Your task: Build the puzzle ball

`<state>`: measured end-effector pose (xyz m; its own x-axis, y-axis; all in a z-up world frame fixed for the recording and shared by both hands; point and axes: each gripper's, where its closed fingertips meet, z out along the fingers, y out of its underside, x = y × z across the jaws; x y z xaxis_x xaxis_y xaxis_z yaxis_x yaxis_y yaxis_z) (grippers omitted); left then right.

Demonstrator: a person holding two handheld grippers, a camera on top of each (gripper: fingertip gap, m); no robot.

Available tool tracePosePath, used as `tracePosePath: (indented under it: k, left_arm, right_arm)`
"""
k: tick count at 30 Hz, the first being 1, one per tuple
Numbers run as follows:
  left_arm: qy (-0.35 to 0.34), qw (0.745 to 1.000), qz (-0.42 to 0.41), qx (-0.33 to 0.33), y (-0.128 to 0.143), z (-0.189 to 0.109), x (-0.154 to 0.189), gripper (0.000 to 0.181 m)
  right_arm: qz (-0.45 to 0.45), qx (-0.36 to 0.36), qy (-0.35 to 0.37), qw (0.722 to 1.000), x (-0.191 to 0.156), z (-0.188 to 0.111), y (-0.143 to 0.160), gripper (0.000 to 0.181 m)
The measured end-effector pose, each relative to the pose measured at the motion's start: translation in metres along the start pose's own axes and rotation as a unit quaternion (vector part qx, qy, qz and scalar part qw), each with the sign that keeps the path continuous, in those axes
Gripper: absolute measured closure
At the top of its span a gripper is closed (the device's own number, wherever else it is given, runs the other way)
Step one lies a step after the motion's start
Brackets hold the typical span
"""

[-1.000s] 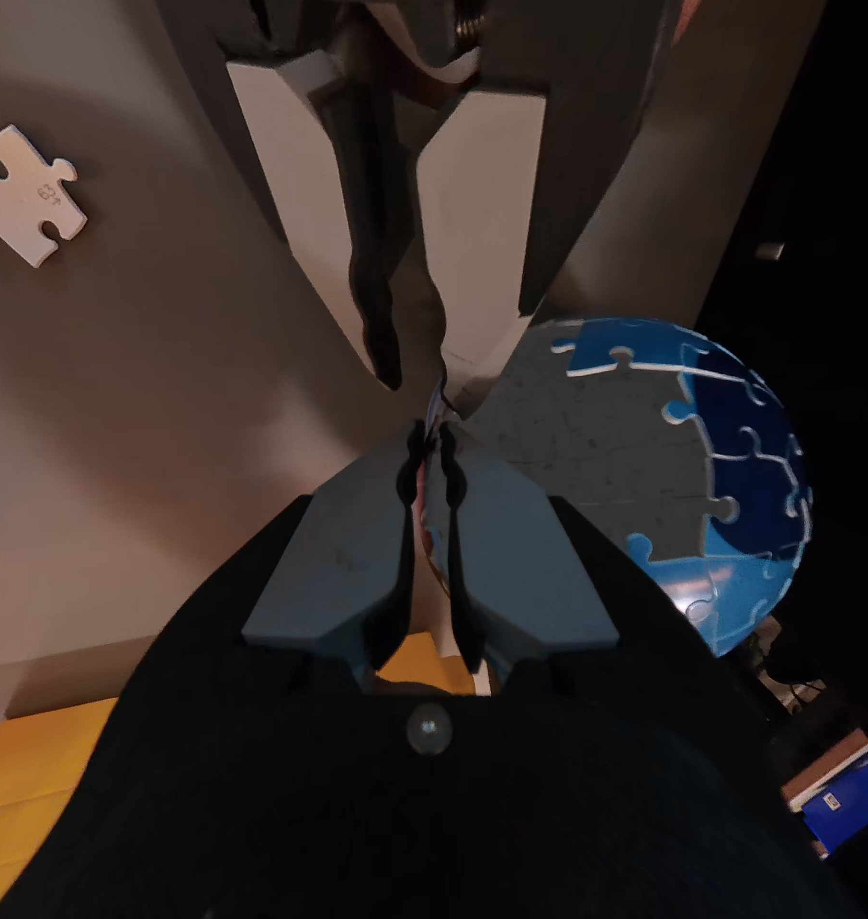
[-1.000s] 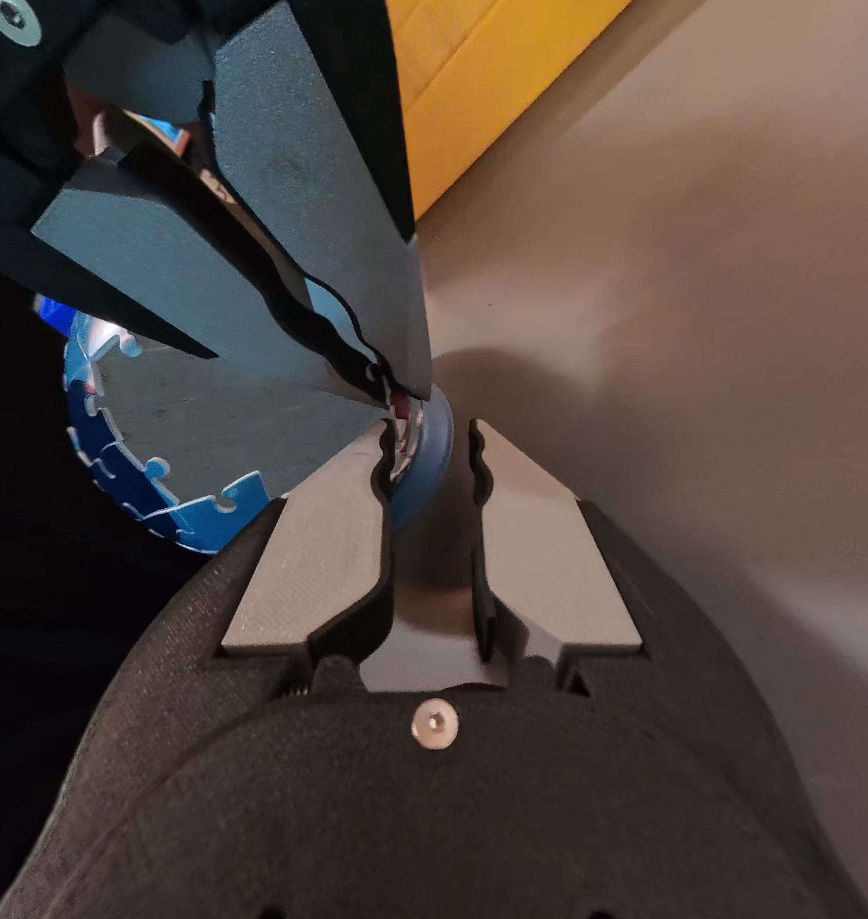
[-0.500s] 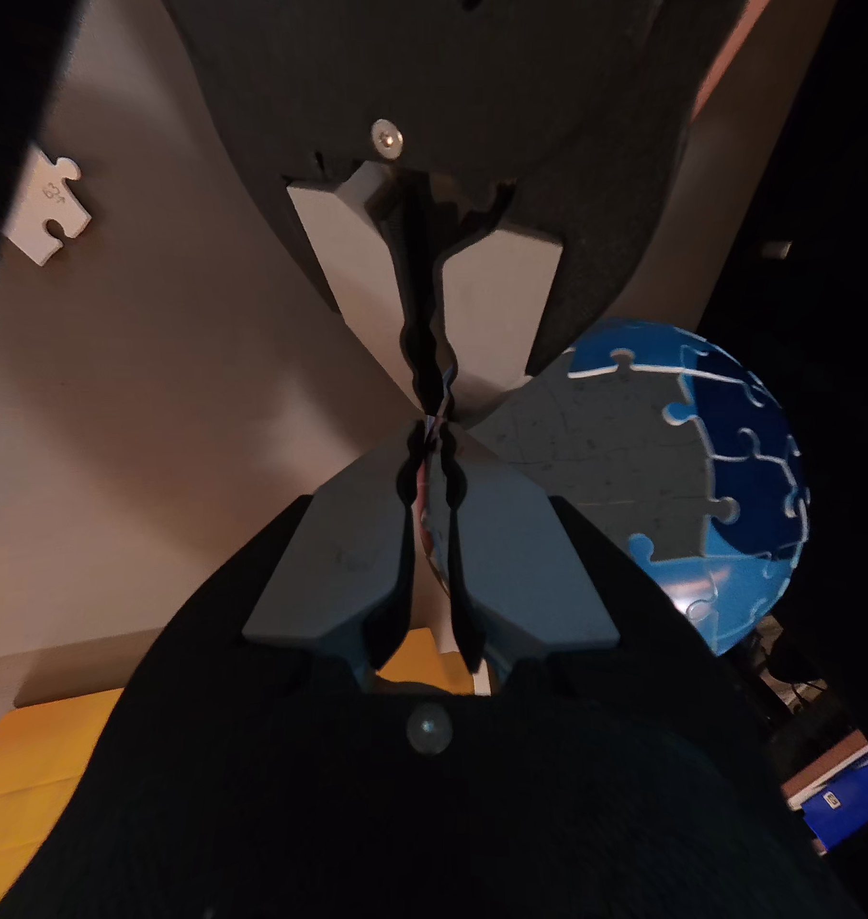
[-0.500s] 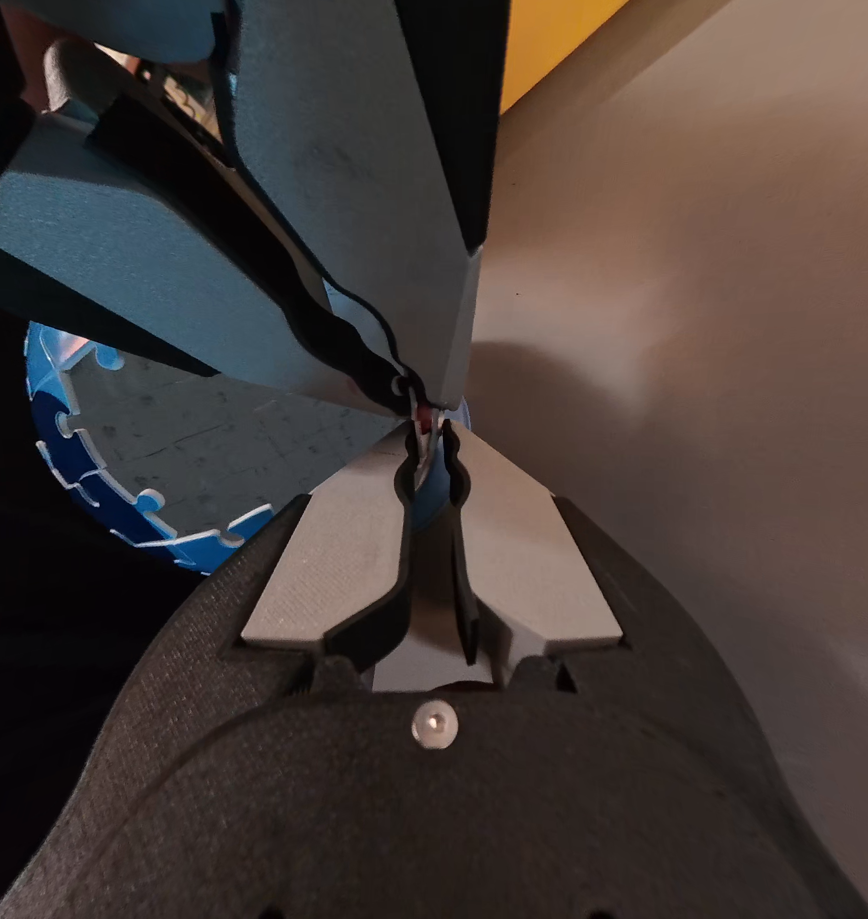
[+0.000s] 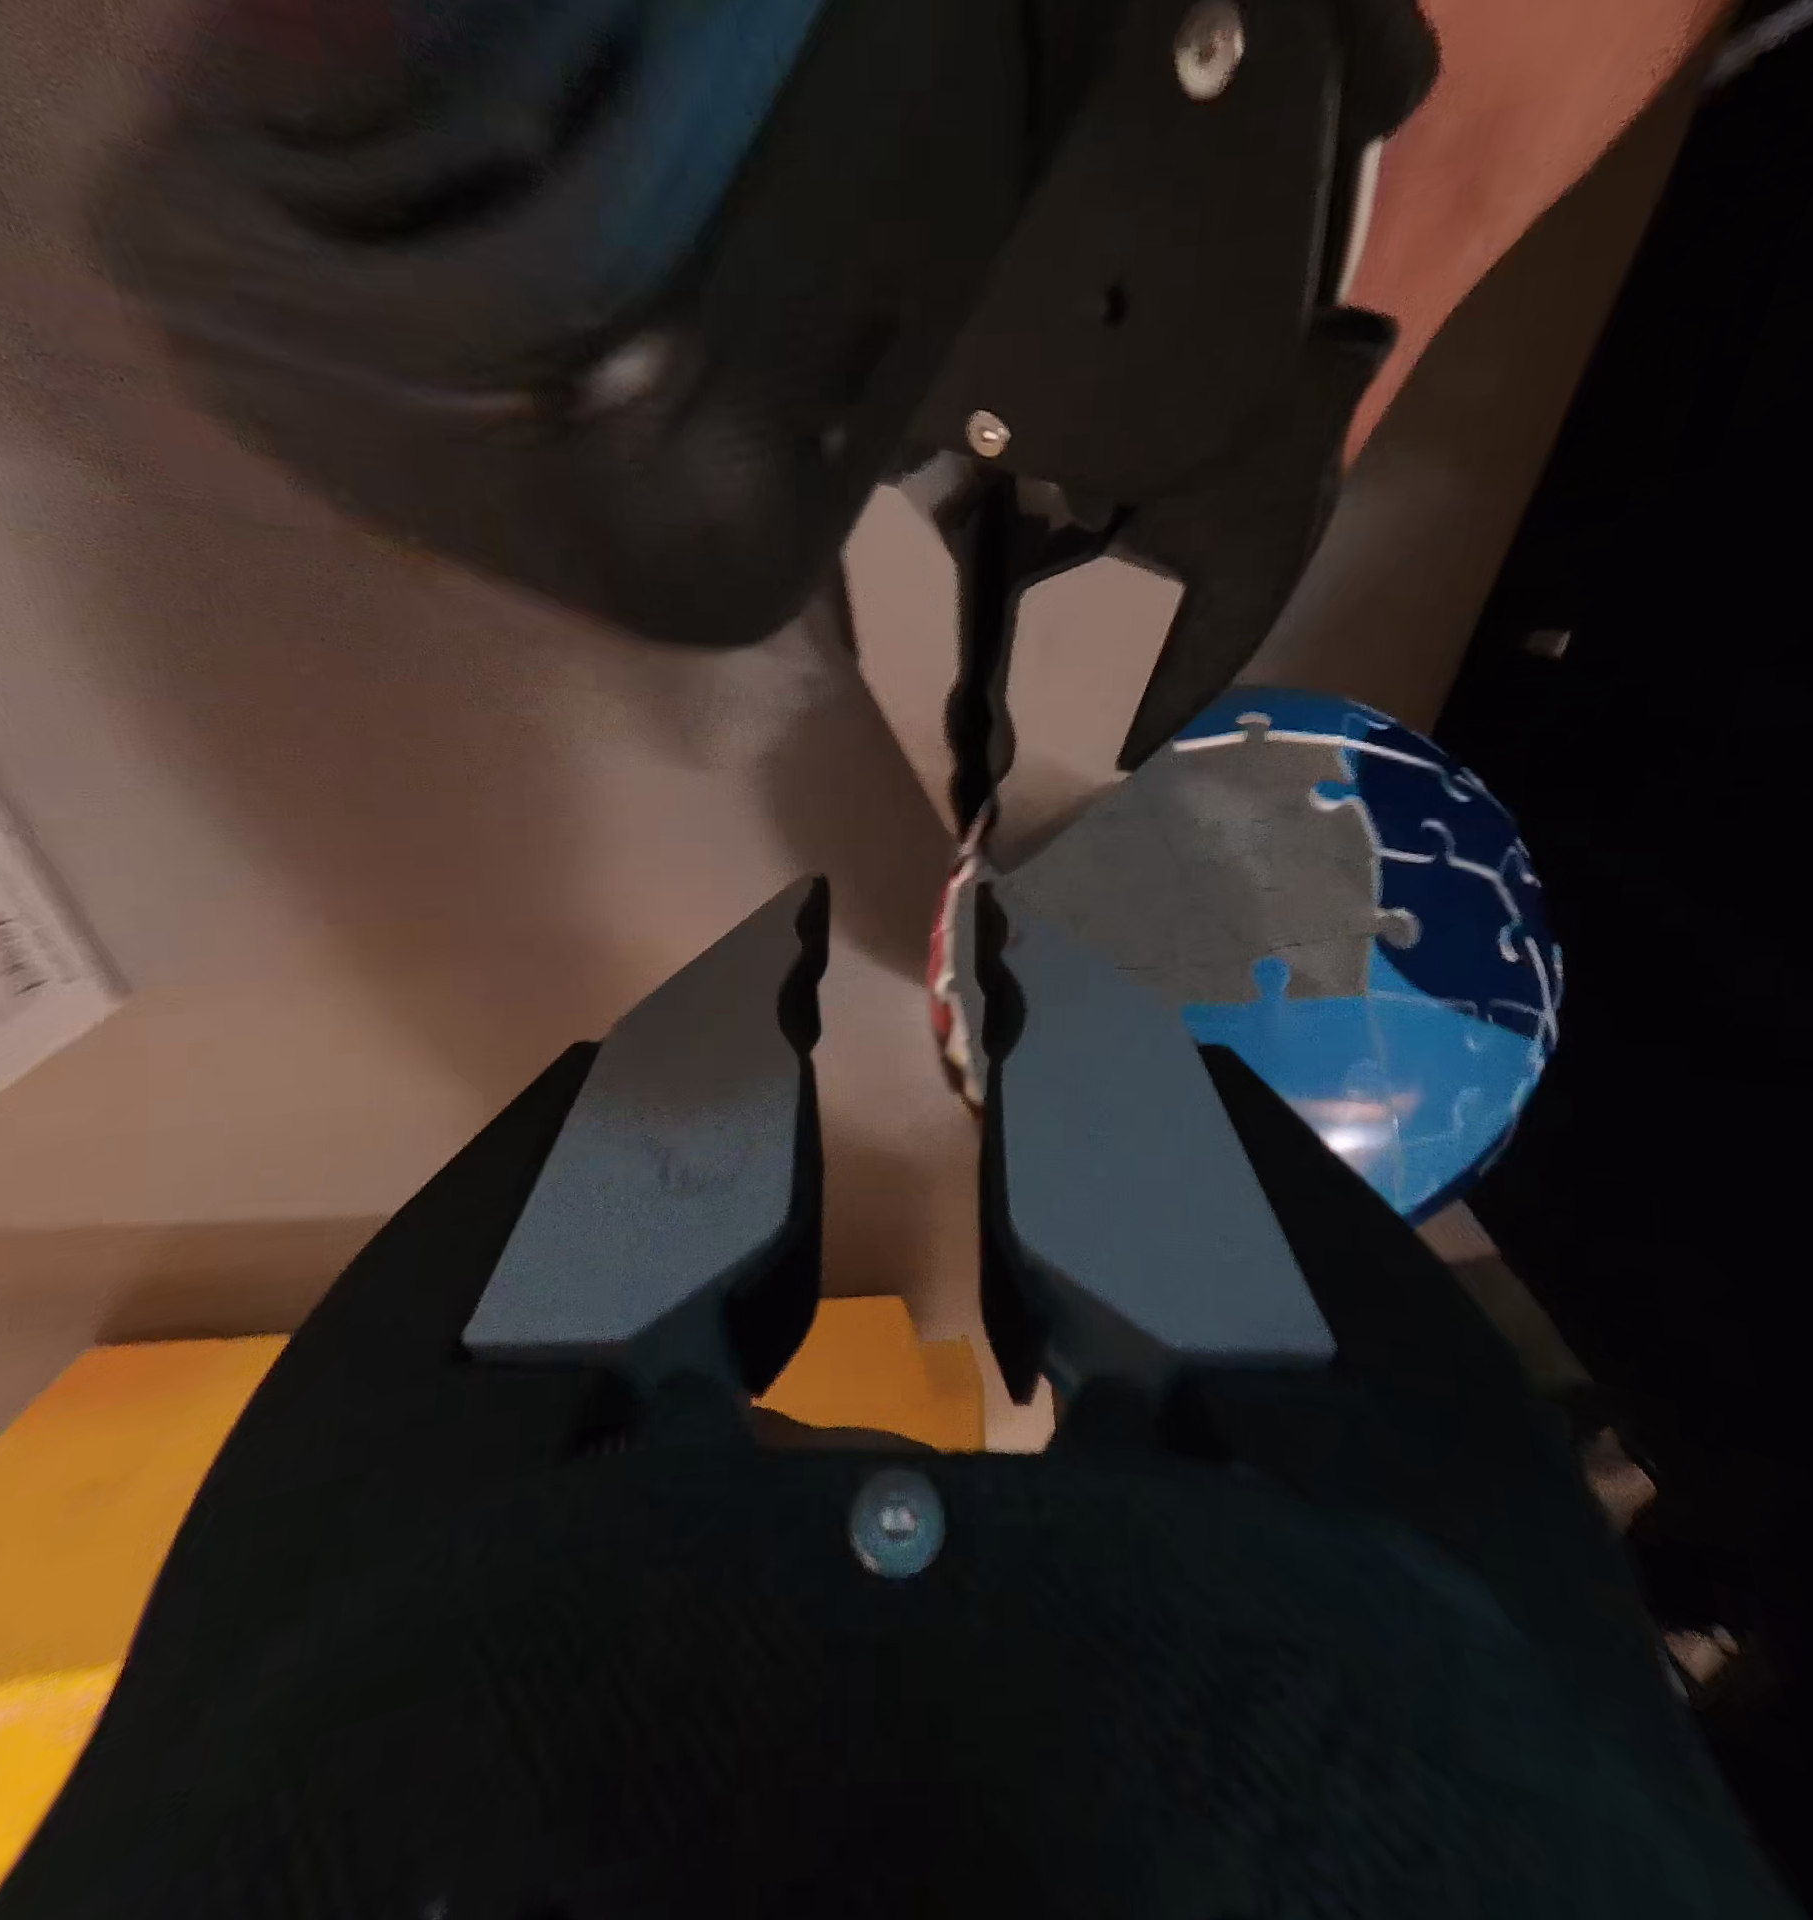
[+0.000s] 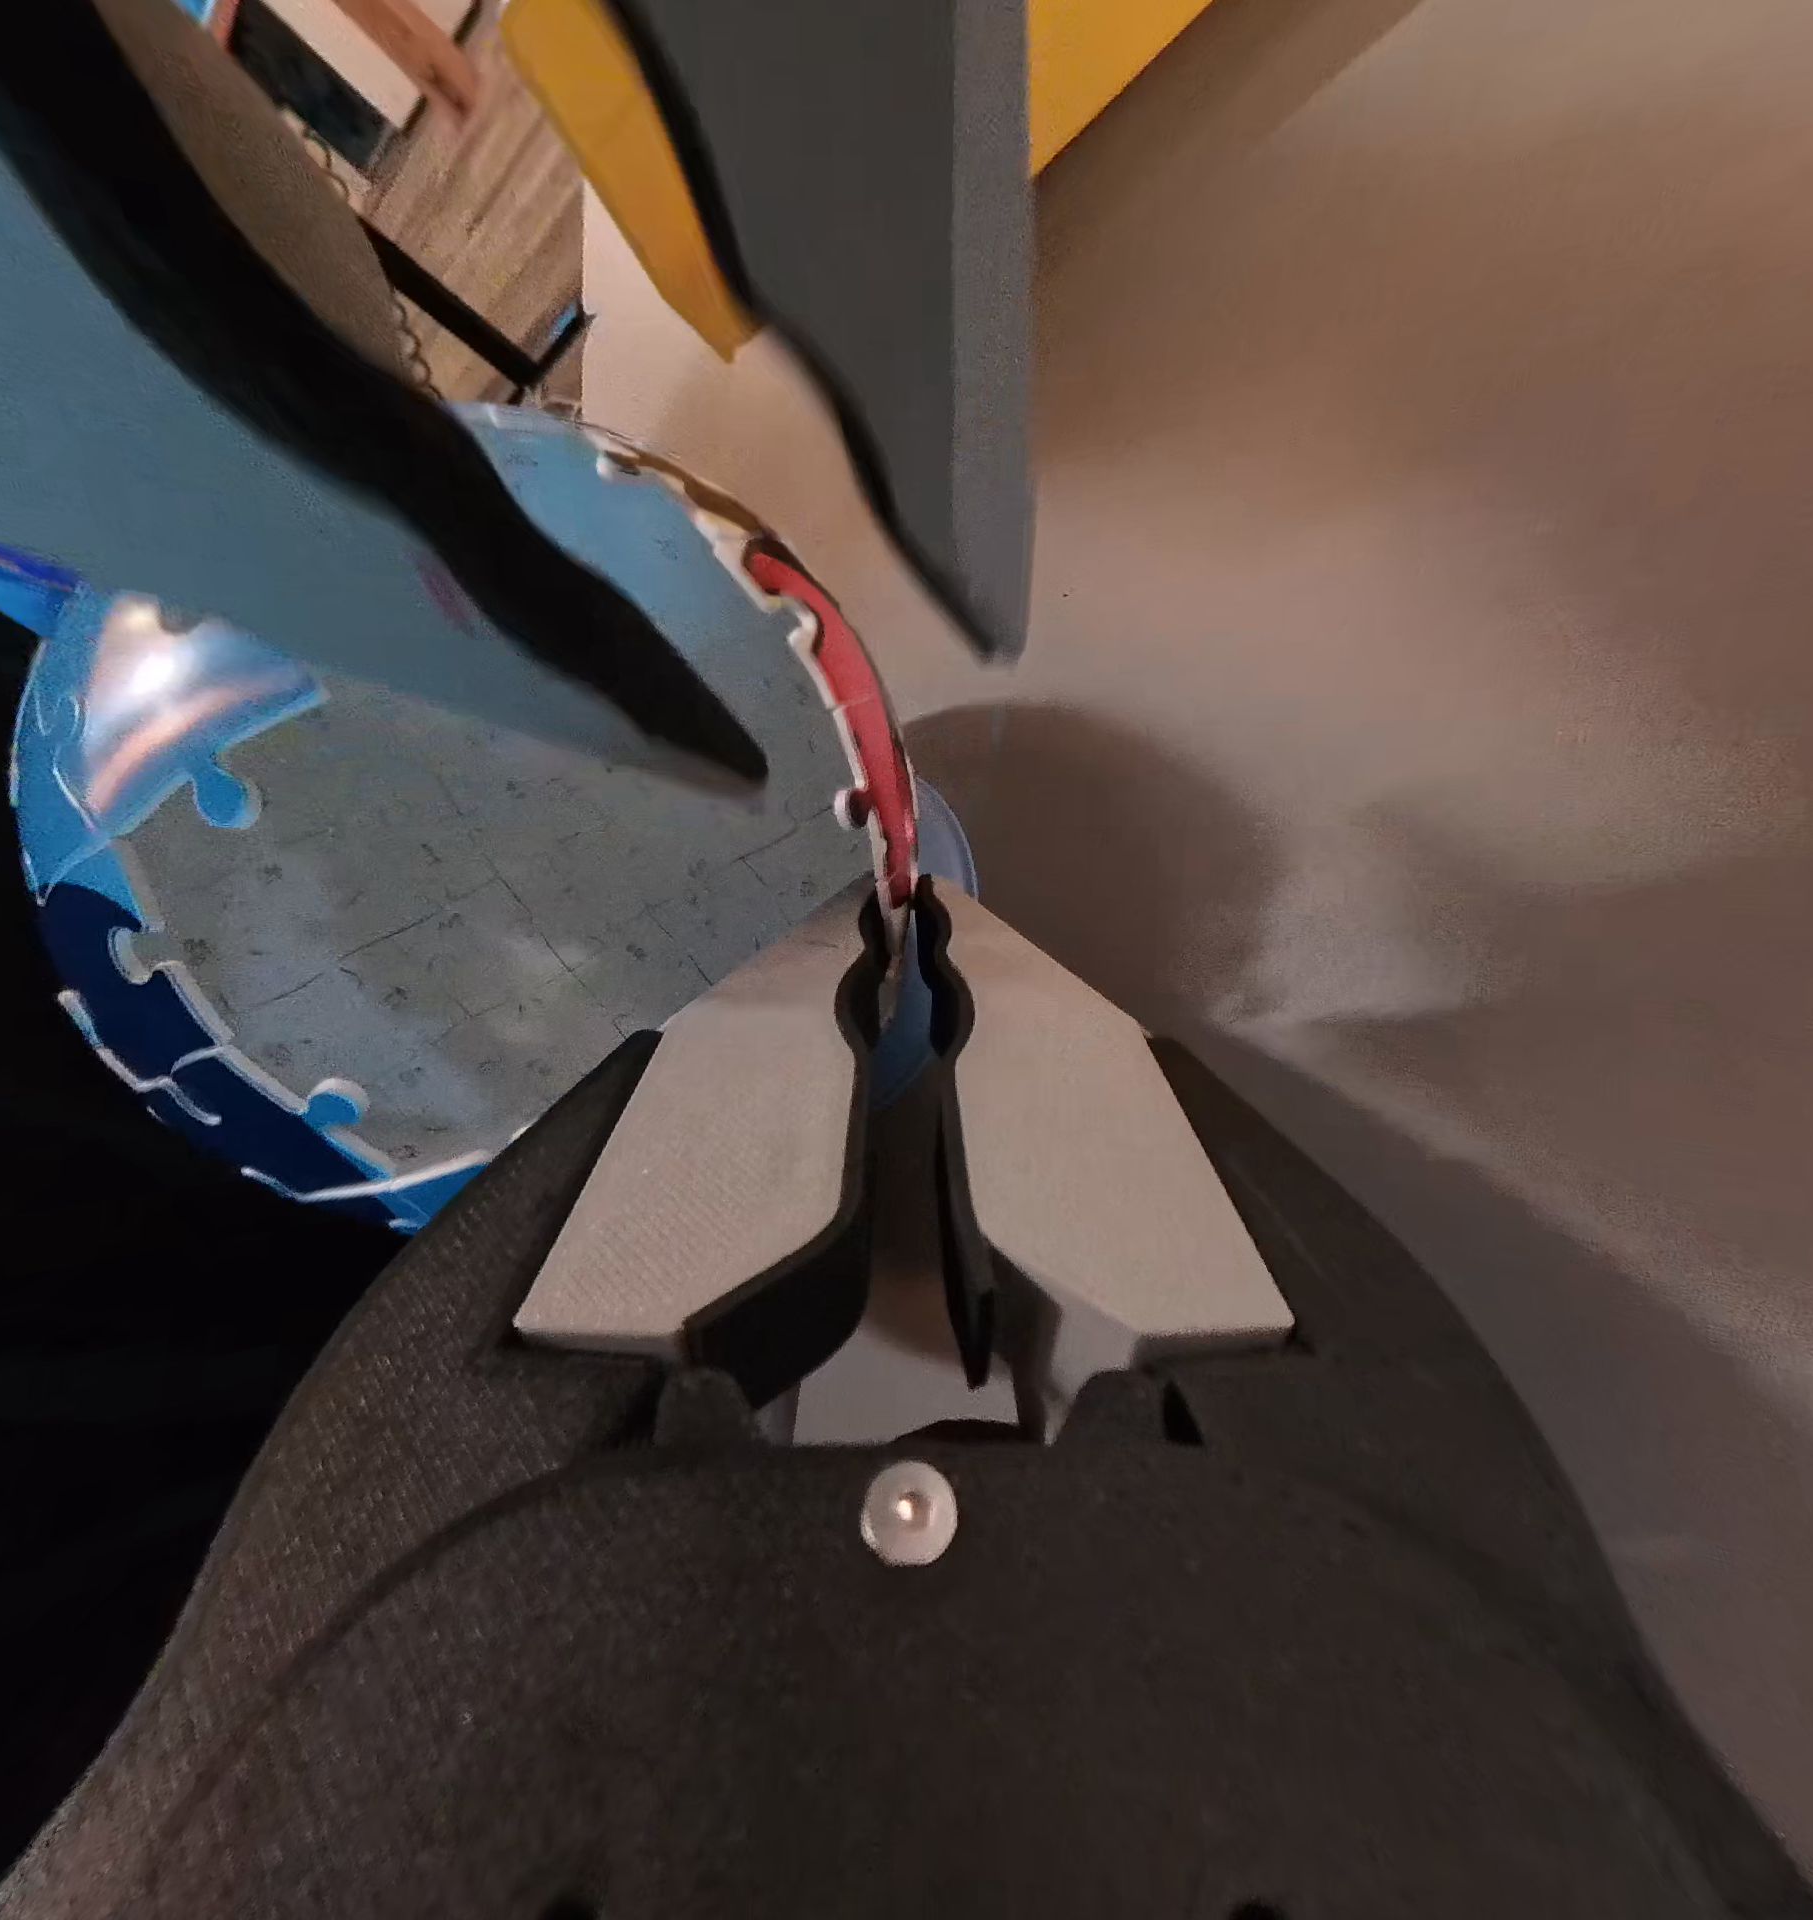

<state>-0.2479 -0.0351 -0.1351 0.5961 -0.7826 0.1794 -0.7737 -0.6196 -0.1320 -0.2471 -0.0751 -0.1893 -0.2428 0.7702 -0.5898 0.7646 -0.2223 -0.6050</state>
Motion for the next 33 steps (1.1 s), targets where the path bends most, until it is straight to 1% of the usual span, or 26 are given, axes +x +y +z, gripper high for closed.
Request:
tracePosePath:
  k: [2, 5, 6, 8, 11, 13, 16, 18, 19, 21, 24, 26, 30, 33]
  left_arm:
    - [-0.02, 0.999, -0.009, 0.048, -0.006, -0.023, -0.006, 0.155]
    - [-0.048, 0.987, -0.028, 0.149, -0.011, -0.06, -0.006, 0.156]
    - [-0.062, 0.983, -0.032, 0.173, -0.008, -0.068, -0.005, 0.157]
    - [-0.079, 0.975, -0.038, 0.205, 0.005, -0.074, 0.002, 0.158]
    - [-0.041, 0.969, -0.069, 0.233, 0.025, -0.064, 0.018, 0.152]
    - [-0.02, 0.966, -0.087, 0.242, 0.037, -0.054, 0.023, 0.142]
    - [0.062, 0.957, -0.092, 0.27, 0.041, -0.046, 0.042, 0.117]
    - [0.107, 0.954, -0.093, 0.265, 0.045, -0.037, 0.051, 0.099]
    - [0.11, 0.955, -0.095, 0.259, 0.048, -0.03, 0.051, 0.093]
    - [0.122, 0.954, -0.092, 0.257, 0.049, -0.019, 0.052, 0.089]
    - [0.153, 0.945, -0.089, 0.274, 0.044, -0.012, 0.054, 0.08]
    - [0.165, 0.944, -0.087, 0.273, 0.043, -0.01, 0.055, 0.074]
    - [0.146, 0.952, -0.071, 0.26, 0.043, -0.006, 0.057, 0.071]
    - [0.135, 0.955, -0.072, 0.254, 0.042, -0.004, 0.057, 0.07]
  right_arm:
    - [-0.005, -0.002, 0.008, 1.0, 0.001, 0.0, 0.0, 0.18]
    - [-0.016, -0.01, 0.018, 1.0, 0.001, -0.001, 0.001, 0.179]
    - [-0.018, -0.012, 0.02, 1.0, 0.002, -0.002, 0.001, 0.179]
    - [-0.02, -0.014, 0.022, 0.999, 0.003, -0.002, 0.0, 0.179]
    - [-0.018, -0.012, 0.023, 0.999, 0.004, -0.003, -0.001, 0.179]
    - [-0.015, -0.008, 0.023, 1.0, 0.005, -0.003, -0.002, 0.18]
    - [-0.019, -0.004, 0.03, 0.999, 0.007, -0.004, -0.003, 0.179]
    - [-0.023, -0.003, 0.034, 0.999, 0.008, -0.005, -0.004, 0.179]
    - [-0.023, -0.002, 0.034, 0.999, 0.007, -0.005, -0.005, 0.179]
    - [-0.023, -0.001, 0.033, 0.999, 0.007, -0.004, -0.005, 0.179]
    - [-0.022, -0.002, 0.032, 0.999, 0.007, -0.004, -0.005, 0.179]
    - [-0.014, 0.0, 0.027, 1.0, 0.007, -0.003, -0.006, 0.18]
    - [0.021, 0.007, 0.005, 1.0, 0.007, -0.002, -0.006, 0.18]
    - [0.025, 0.011, 0.004, 1.0, 0.007, -0.001, -0.006, 0.18]
